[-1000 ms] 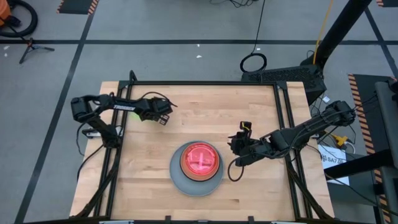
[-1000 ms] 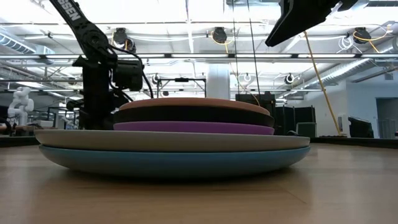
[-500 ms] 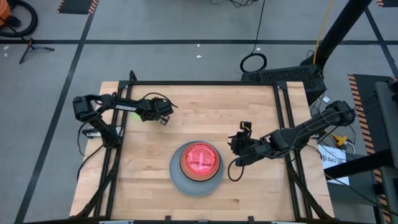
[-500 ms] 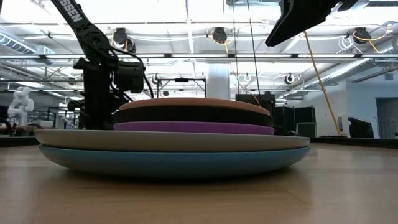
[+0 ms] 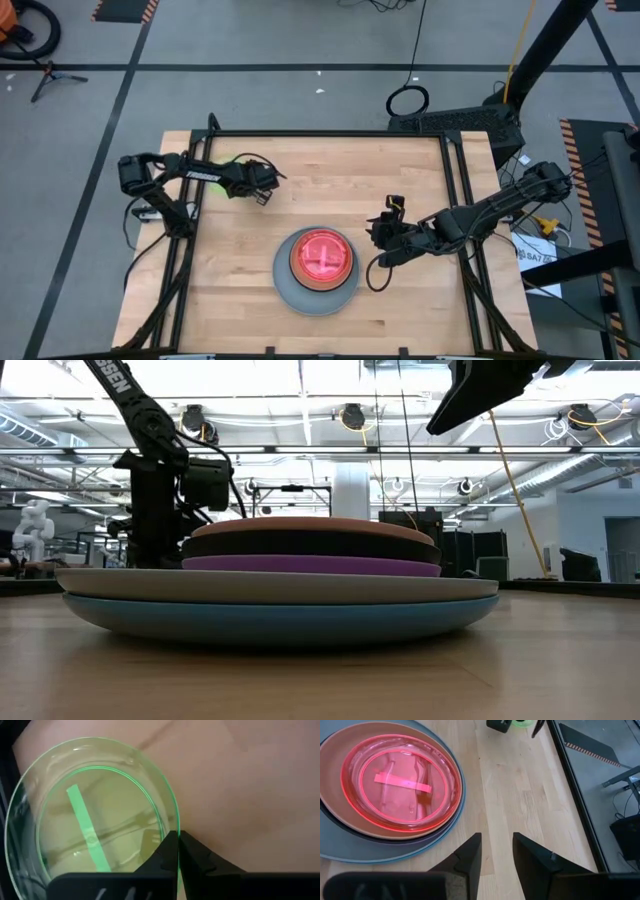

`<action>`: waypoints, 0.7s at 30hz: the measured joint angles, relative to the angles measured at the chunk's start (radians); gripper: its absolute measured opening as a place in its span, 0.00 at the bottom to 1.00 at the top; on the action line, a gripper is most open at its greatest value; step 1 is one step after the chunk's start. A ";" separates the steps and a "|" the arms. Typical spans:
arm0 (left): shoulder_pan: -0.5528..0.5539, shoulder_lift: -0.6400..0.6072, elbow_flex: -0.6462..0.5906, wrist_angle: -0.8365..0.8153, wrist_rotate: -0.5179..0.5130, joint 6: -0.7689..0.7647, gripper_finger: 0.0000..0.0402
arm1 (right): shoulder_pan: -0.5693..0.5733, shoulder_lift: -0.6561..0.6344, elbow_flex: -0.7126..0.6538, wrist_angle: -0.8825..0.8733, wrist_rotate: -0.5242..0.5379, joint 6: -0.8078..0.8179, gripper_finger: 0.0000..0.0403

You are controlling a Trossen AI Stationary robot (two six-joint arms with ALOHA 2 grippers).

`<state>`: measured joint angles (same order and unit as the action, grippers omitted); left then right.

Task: Stack plastic plates
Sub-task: Stack the green transparent plate on top of the red transparent plate

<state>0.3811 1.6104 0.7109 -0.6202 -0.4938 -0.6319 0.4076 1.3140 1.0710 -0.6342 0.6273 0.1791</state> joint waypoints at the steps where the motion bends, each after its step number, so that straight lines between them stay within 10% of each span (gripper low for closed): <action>1: -0.010 0.000 0.001 -0.010 0.002 -0.002 0.02 | 0.000 0.000 0.000 0.000 0.000 0.000 0.25; 21: -0.257 -0.005 0.383 -0.298 0.020 0.114 0.01 | 0.000 0.000 0.000 -0.044 0.000 0.045 0.25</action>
<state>0.1238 1.6054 1.0940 -0.9178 -0.4735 -0.5174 0.4077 1.3140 1.0710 -0.6779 0.6273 0.2241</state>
